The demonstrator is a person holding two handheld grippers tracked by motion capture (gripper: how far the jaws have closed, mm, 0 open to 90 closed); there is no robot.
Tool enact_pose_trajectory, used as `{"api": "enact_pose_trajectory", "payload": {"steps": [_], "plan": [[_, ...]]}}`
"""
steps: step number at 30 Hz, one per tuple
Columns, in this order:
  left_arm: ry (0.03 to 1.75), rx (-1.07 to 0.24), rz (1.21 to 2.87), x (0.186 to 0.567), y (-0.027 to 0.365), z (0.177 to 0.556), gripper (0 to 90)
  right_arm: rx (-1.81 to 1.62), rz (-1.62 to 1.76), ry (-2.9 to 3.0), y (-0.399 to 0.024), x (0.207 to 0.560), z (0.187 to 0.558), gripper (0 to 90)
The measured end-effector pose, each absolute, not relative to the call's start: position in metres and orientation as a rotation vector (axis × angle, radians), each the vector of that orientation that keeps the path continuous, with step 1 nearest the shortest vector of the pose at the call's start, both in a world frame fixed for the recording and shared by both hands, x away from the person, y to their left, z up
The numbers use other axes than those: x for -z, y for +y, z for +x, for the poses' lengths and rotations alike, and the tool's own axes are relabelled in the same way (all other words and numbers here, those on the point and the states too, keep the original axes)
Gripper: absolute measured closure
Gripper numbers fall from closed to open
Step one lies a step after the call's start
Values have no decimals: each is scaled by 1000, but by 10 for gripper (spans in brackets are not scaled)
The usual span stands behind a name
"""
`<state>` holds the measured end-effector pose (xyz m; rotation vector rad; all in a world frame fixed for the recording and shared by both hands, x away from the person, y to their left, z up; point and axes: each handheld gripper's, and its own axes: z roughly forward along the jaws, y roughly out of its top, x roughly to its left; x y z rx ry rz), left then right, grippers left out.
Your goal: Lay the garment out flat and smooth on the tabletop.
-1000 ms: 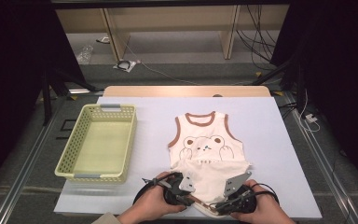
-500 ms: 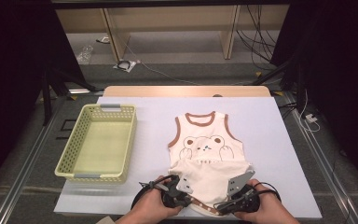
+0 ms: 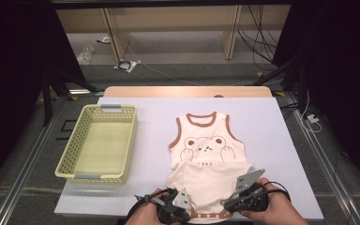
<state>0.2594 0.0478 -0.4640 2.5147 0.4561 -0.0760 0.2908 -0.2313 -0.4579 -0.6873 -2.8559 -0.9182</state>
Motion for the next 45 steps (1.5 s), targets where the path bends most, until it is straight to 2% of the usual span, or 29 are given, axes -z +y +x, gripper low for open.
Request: {"api": "enact_pose_trajectory", "payload": {"steps": [2,5,6,8,11,13,16,21,22,32,40,41,45], "plan": [[440,77,2486,460,50,261,854,902,-743,-2879,-234,459,293,739],[470,9,2434,452,57,271,701,879,-706,-2908,-232,465,294,706],[480,-18,2429,452,59,275,675,864,-694,-2913,-230,466,293,696],[493,-77,2452,456,63,283,645,838,-658,-2938,-227,468,291,685],[471,-26,2495,468,61,288,622,805,-610,-2988,-224,468,289,722],[455,11,2506,472,57,286,638,789,-610,-3008,-224,468,287,788],[428,-19,2527,472,53,283,688,776,-614,-2991,-225,468,287,880],[452,-5,2531,472,50,280,887,739,-604,-2970,-225,465,285,897],[451,-5,2532,472,50,279,892,732,-593,-2964,-225,465,284,898],[431,104,2574,470,56,269,895,626,-505,-2895,-230,460,272,900],[446,83,2560,465,65,270,886,609,-483,-2842,-232,459,267,894],[449,85,2553,463,68,271,873,612,-471,-2825,-233,458,267,900],[473,48,2522,455,77,276,733,698,-516,-2823,-238,453,269,807]]}}
